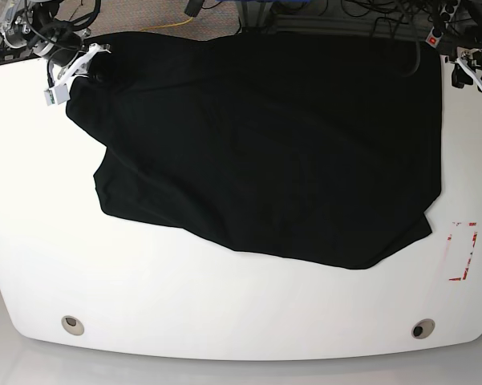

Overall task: Fold the T-shirt properly
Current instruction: 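Adjust the left gripper's grip on the shirt edge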

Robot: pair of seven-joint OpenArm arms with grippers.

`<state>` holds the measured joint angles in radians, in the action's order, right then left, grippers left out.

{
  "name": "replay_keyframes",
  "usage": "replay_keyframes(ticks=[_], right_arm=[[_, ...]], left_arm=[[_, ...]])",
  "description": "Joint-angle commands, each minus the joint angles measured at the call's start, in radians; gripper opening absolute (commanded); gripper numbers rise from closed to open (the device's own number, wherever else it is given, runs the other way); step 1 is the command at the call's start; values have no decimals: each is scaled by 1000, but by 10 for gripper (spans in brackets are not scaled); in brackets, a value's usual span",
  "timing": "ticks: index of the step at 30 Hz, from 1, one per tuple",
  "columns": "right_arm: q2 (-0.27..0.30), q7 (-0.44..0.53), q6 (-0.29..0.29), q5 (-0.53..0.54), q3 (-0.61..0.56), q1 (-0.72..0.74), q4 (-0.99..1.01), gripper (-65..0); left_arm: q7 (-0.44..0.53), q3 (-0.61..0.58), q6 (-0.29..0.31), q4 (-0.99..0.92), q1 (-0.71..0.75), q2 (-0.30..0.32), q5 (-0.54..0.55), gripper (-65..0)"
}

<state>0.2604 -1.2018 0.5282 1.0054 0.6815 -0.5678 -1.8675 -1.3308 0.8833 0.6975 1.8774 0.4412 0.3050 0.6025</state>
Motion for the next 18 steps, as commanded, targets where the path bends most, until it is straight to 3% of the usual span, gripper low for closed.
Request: replay_keyframes(ticks=[1,18], right_arm=[[15,15,7,22,8,2,-19,-650],[14,15,5,22,14,4,-17,-650]], left_arm=[[6,7,1,-106,-15,18,-13,-276],[12,-145,1,-272,-22,-3,-16,-267]])
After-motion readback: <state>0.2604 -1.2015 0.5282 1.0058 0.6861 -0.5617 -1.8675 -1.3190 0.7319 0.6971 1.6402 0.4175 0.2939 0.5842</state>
